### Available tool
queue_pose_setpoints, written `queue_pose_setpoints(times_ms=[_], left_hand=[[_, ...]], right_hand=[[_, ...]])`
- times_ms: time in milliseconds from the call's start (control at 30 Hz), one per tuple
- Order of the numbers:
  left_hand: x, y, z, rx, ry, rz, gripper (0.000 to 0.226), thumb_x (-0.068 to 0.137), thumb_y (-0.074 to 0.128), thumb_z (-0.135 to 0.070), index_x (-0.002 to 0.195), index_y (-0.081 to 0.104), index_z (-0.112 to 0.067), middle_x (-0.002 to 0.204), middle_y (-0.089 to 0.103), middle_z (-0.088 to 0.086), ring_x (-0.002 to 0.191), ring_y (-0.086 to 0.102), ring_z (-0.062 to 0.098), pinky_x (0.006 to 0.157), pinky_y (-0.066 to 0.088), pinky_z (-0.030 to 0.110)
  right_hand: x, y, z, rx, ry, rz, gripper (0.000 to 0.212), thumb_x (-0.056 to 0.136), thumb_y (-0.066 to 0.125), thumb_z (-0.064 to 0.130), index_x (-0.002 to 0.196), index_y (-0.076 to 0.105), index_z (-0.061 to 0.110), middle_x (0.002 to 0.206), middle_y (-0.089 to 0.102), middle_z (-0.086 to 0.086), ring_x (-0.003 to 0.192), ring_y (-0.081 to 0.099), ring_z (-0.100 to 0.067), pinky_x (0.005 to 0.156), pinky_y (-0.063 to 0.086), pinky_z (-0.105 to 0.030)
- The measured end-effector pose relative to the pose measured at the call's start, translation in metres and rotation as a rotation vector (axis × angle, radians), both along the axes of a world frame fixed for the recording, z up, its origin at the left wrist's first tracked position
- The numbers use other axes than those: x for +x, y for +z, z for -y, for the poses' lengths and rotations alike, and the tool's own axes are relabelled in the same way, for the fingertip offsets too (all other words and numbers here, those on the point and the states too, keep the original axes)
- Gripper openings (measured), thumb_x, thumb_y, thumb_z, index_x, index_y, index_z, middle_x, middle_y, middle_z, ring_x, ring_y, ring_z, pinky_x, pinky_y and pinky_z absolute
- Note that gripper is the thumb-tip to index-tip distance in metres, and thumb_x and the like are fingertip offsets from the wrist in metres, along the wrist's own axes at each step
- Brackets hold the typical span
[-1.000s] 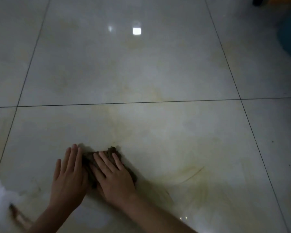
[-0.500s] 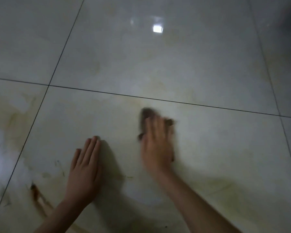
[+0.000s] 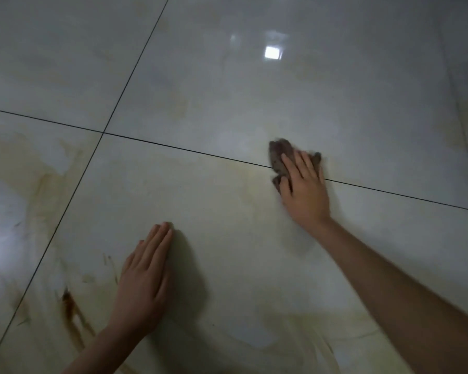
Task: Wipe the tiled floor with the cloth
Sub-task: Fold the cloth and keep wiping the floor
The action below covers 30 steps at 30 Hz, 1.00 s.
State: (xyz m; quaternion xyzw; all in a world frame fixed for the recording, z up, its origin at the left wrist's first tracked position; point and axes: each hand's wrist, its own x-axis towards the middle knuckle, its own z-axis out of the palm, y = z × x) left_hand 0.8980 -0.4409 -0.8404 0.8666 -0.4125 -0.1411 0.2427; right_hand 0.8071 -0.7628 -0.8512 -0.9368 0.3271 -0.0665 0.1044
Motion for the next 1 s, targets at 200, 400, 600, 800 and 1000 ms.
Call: queue_pose_setpoints(times_ms=[200,400,600,800,1000], left_hand=[[0.010,0.006,-0.008,-0.079,0.019,-0.060,0.056,0.095,0.028,-0.029,0.145,0.037,-0.007,0.154,0.032,0.005,0.144,0.025,0.016,0.113,0.025,0.036],[0.039,0.012,-0.044,0.080,0.166,0.126,0.059,0.094,0.028,-0.028,0.147,0.034,-0.002,0.157,0.023,0.012,0.146,0.016,0.022,0.119,0.010,0.039],[0.055,0.012,-0.091,0.259,0.354,0.141,0.069,0.092,0.016,-0.041,0.151,0.012,-0.006,0.159,0.005,0.008,0.149,0.002,0.022,0.121,0.002,0.041],[0.052,0.004,-0.135,0.417,0.586,0.051,0.082,0.086,-0.001,-0.063,0.153,-0.007,-0.015,0.159,-0.020,0.001,0.145,-0.022,0.011,0.118,-0.015,0.034],[0.048,-0.002,-0.152,0.500,0.599,-0.020,0.087,0.078,-0.017,-0.070,0.148,-0.020,-0.018,0.152,-0.036,0.003,0.141,-0.034,0.014,0.117,-0.017,0.042]], right_hand=[[0.009,-0.007,-0.157,0.008,0.142,0.097,0.051,0.096,0.042,0.028,0.143,0.046,0.008,0.153,0.035,-0.016,0.144,0.028,-0.032,0.114,0.023,-0.059],[0.015,0.009,-0.117,0.007,1.322,-0.129,0.048,0.101,0.035,0.036,0.142,0.048,0.015,0.154,0.034,-0.009,0.146,0.025,-0.024,0.120,0.014,-0.049],[0.132,0.003,-0.049,-0.040,0.478,-0.062,0.050,0.101,0.037,0.026,0.147,0.037,0.009,0.155,0.030,-0.016,0.145,0.026,-0.029,0.119,0.011,-0.051],[0.144,-0.005,-0.198,-0.016,0.266,0.023,0.054,0.100,0.033,0.032,0.151,0.030,0.014,0.159,0.022,-0.013,0.148,0.016,-0.026,0.120,0.006,-0.049],[0.089,0.002,-0.241,0.049,1.526,-0.086,0.053,0.093,0.042,0.033,0.143,0.046,0.016,0.155,0.034,-0.009,0.147,0.023,-0.024,0.120,0.013,-0.049]])
